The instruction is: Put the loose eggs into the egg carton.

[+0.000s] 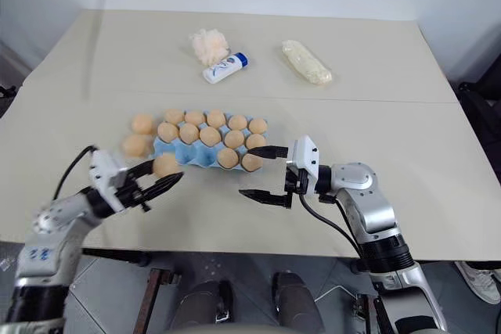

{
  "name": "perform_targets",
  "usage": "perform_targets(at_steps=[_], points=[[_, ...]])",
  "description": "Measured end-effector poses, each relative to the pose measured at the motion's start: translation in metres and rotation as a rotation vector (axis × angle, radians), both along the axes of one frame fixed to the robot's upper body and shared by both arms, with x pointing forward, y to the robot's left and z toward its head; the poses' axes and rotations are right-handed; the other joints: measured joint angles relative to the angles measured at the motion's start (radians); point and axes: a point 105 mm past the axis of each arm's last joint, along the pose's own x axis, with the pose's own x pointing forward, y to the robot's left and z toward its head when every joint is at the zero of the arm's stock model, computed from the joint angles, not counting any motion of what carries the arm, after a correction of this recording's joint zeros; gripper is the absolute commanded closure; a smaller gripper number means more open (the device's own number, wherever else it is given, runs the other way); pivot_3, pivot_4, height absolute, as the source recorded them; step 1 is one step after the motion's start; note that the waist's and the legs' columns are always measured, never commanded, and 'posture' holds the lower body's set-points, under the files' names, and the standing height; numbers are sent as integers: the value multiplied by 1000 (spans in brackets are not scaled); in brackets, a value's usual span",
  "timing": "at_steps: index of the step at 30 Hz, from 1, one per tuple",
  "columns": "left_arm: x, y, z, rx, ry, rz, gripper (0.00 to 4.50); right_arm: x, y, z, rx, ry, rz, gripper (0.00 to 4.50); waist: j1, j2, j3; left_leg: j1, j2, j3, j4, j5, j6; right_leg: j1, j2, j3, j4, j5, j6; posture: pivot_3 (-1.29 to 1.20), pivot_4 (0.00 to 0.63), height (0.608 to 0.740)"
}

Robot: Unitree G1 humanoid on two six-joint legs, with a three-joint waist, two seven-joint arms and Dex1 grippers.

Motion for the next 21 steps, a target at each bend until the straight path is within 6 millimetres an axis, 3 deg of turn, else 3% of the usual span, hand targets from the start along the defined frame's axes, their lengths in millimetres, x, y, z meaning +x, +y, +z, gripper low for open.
perform_targets(at_steps=[4,7,11,13,21], points=[[25,-22,4,-11,1,-27,2399,-2,2,-1,7,1,-5,0,-4,0,0,0,1,2,0,0,0,-2,2,2,0,1,1,0,150,740],[31,-32,-1,9,26,-71,1700,-1,2,0,14,-1,-23,0,-5,0,0,-1,2,2,-1,-1,-2,-4,5,3,1,1,1,0,150,740],[29,-31,-7,32,34,-99,428,-1,3,3,23,-14,-36,0,-4,0,0,-1,3,3,0,-1,-3,-4,6,4,1,0,1,0,150,740],[24,-24,-8,36,38,-94,6,-1,3,3,26,-11,-43,0,-5,0,0,-1,3,4,0,-2,-3,-4,5,5,1,0,1,0,150,740],[-12,47,12,74,-28,60,6,-2,1,-2,28,3,-54,0,-6,0,0,1,3,3,-1,-1,-3,-3,4,5,2,0,0,0,150,740]])
